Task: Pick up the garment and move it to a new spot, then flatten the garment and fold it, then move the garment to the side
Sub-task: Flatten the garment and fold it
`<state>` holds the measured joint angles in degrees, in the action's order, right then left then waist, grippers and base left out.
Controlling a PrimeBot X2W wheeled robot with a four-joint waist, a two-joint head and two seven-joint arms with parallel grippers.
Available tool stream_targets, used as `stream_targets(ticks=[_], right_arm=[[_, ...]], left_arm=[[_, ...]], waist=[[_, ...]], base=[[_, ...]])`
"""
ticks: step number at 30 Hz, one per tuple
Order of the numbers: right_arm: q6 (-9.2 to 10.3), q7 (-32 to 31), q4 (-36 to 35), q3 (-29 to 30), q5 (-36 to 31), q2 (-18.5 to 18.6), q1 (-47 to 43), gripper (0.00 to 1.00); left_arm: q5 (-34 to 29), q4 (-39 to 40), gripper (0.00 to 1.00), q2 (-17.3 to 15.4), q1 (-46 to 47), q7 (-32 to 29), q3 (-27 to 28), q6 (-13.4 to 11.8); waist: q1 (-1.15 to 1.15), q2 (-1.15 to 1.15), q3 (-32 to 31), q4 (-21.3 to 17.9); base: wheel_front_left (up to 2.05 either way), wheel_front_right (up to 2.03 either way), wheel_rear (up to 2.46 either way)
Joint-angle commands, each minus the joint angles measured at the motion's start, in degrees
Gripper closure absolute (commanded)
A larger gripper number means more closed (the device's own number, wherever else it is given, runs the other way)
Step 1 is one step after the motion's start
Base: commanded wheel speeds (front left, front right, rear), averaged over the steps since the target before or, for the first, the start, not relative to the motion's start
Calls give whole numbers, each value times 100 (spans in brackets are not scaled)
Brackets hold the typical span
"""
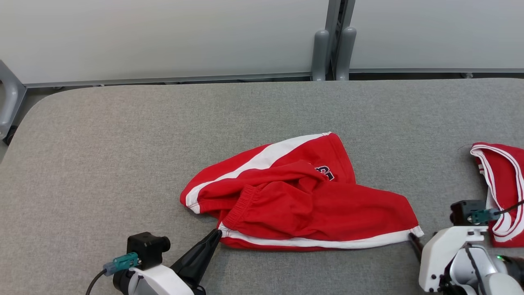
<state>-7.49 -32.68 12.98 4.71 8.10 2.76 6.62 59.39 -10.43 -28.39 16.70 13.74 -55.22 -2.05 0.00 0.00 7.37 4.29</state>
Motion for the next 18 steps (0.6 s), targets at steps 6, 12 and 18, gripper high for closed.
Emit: stream_targets(ticks=[6,12,18], right_arm=[[-2,-48,133,-179,-29,33,91,17],[-2,44,277,-324,2,28,216,60],[-2,415,272,-439,309,32,396,100]], left_arm=[[-15,2,100,-94,18,38,75,-35],[-17,47,100,-134,77,52,171,-45],[-63,166,100,-47,133,124,428,42]], waist=[[0,0,47,-48],[0,0,131,-91],[0,0,131,-88]], base=[[0,0,0],[0,0,0],[0,0,0]])
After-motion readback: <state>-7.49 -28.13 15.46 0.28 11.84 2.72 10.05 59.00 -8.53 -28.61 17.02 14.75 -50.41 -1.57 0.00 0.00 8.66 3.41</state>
